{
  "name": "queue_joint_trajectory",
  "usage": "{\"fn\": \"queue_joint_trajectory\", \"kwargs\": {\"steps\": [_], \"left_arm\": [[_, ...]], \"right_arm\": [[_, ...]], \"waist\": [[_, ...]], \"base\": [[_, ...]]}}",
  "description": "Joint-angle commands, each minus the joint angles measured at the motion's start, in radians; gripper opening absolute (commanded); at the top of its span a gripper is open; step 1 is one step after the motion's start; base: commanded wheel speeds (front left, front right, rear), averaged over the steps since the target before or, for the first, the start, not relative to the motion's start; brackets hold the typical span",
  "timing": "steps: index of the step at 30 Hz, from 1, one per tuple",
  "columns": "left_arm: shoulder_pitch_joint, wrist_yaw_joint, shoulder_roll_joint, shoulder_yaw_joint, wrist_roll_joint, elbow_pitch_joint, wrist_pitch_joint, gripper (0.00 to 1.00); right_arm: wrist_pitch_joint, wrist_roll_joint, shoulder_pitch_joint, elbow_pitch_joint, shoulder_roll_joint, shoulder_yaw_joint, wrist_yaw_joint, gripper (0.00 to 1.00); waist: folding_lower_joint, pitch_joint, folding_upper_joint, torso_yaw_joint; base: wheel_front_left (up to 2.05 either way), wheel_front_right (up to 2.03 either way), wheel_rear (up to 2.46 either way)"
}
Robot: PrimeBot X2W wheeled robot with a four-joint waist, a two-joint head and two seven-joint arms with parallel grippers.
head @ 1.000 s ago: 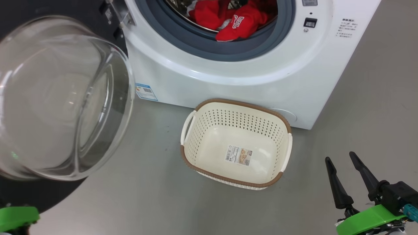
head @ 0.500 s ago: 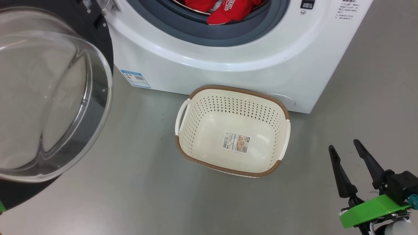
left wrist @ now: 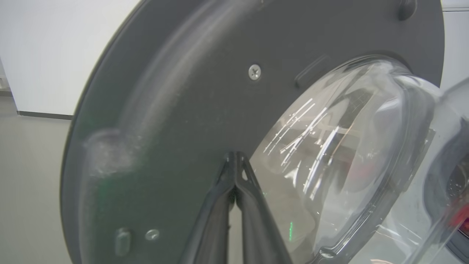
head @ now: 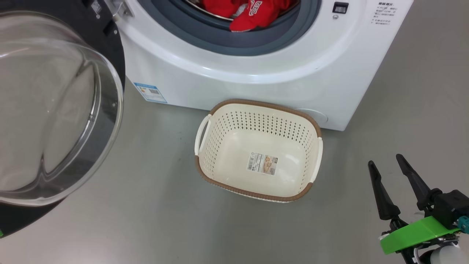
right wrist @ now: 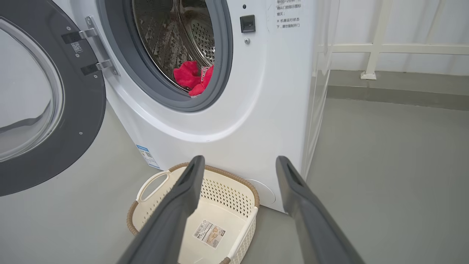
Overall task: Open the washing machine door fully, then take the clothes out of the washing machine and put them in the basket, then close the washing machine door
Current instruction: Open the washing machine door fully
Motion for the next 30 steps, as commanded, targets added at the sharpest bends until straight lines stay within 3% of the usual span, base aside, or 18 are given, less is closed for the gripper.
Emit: {"fn": "queue_joint_trajectory", "kwargs": {"steps": [1,6,20,22,26,27,28,29,30], "left_arm": [[0.012,-0.006,0.044,0.019,0.009,-0.014,-0.005,0.00],[0.059,-0.014,0.044,-0.025,0.002,-0.027,-0.005,0.00],[0.269,-0.015,0.044,-0.291,-0.054,-0.160,-0.005,0.00],[0.294,-0.015,0.044,-0.332,-0.054,-0.185,-0.005,0.19],[0.338,-0.015,0.044,-0.428,-0.035,-0.231,-0.005,0.45],[0.346,-0.015,0.044,-0.448,-0.037,-0.241,-0.005,0.47],[0.353,-0.015,0.044,-0.468,-0.040,-0.248,-0.005,0.81],[0.360,-0.015,0.044,-0.482,-0.039,-0.253,-0.005,0.94],[0.365,-0.015,0.044,-0.493,-0.040,-0.257,-0.005,0.98]], "right_arm": [[-0.009,-0.005,-0.012,-0.020,-0.005,0.024,0.005,1.00],[-0.009,-0.005,-0.004,-0.014,0.005,0.028,0.005,1.00],[-0.009,0.003,0.037,0.000,0.040,0.024,0.005,1.00],[-0.009,0.005,0.045,-0.001,0.044,0.022,0.005,1.00],[-0.009,0.008,0.056,-0.005,0.050,0.018,0.005,1.00],[-0.009,0.008,0.057,-0.006,0.051,0.015,0.005,1.00],[-0.009,0.008,0.058,-0.008,0.051,0.012,0.005,1.00],[-0.009,0.009,0.059,-0.009,0.052,0.009,0.005,1.00],[-0.009,0.009,0.060,-0.011,0.052,0.005,0.005,1.00]], "waist": [[0.0000,-0.020,0.0000,-0.001],[0.0000,-0.056,0.0000,0.003],[0.0000,-0.157,0.0000,-0.003],[0.0000,-0.167,0.0000,-0.010],[0.0000,-0.176,0.0000,-0.034],[0.0000,-0.176,0.0000,-0.042],[0.0000,-0.177,0.0000,-0.050],[0.0000,-0.177,0.0000,-0.058],[0.0000,-0.178,0.0000,-0.067]], "base": [[0.00,0.00,0.00],[0.00,0.00,0.00],[0.00,0.00,0.00],[0.00,0.00,0.00],[0.00,0.00,0.00],[0.00,0.00,0.00],[0.00,0.00,0.00],[0.00,0.00,0.00],[0.00,0.00,0.00]]}}
